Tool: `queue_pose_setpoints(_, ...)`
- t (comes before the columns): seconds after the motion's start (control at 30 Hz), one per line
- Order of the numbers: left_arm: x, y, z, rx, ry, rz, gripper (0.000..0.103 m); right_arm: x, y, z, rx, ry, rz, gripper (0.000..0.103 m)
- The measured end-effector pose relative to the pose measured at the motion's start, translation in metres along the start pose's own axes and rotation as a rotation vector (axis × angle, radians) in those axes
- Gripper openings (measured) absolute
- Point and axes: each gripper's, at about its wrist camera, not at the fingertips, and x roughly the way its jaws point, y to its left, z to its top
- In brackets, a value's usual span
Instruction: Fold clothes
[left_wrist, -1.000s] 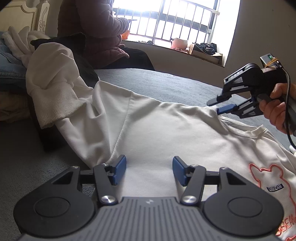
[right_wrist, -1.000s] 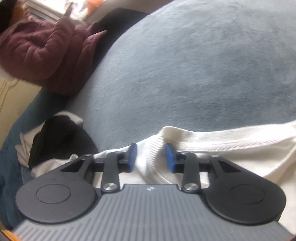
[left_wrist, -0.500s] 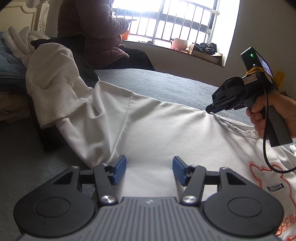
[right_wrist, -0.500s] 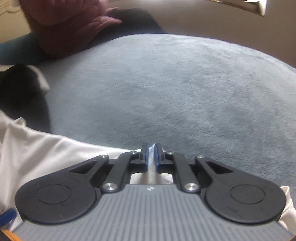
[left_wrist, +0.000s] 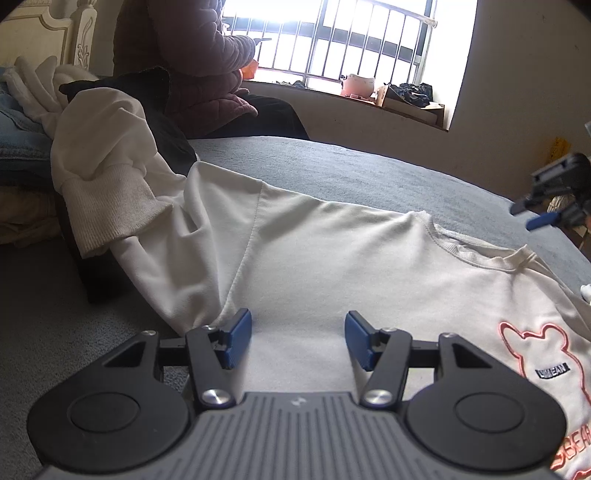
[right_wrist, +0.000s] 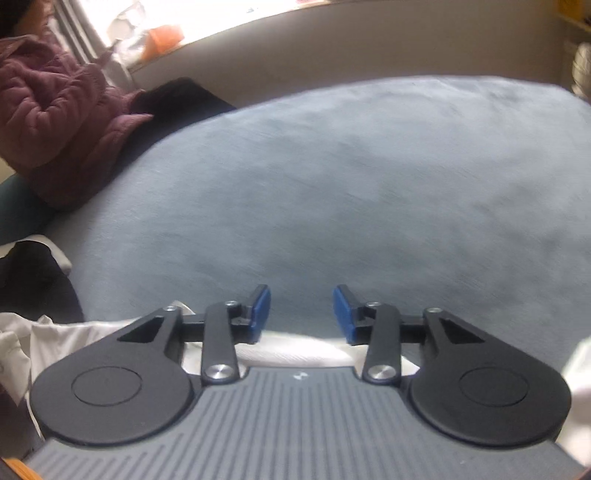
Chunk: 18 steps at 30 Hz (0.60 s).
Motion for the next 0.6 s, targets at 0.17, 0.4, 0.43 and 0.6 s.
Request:
queue_pose_setpoints(0.17,0.0,-0.003,0.0,0.016,0.004,0.013,0.058,0.009,-0.02,-0.01,0.016,0.096,0.002,0.05)
queue_pose_setpoints(0.4,-0.001,-0.005,0.0,0.03,0.008,0.027,0.058,0.026,-0.035,-0.007,0.074,0.181,0.017,0.049)
queue_pose_setpoints(0.43,-0.001,-0.006,-0.001,0.031,0.008,0.027,0.059,0.028,-0.033,-0.006,0.055,0.19,0.017,0.047)
queue_pose_setpoints(0.6,-0.002,-0.006,-0.001,0.032,0.006,0.024,0.059,0.033,-0.025,-0.001,-0.044,0.237,0.016,0.034)
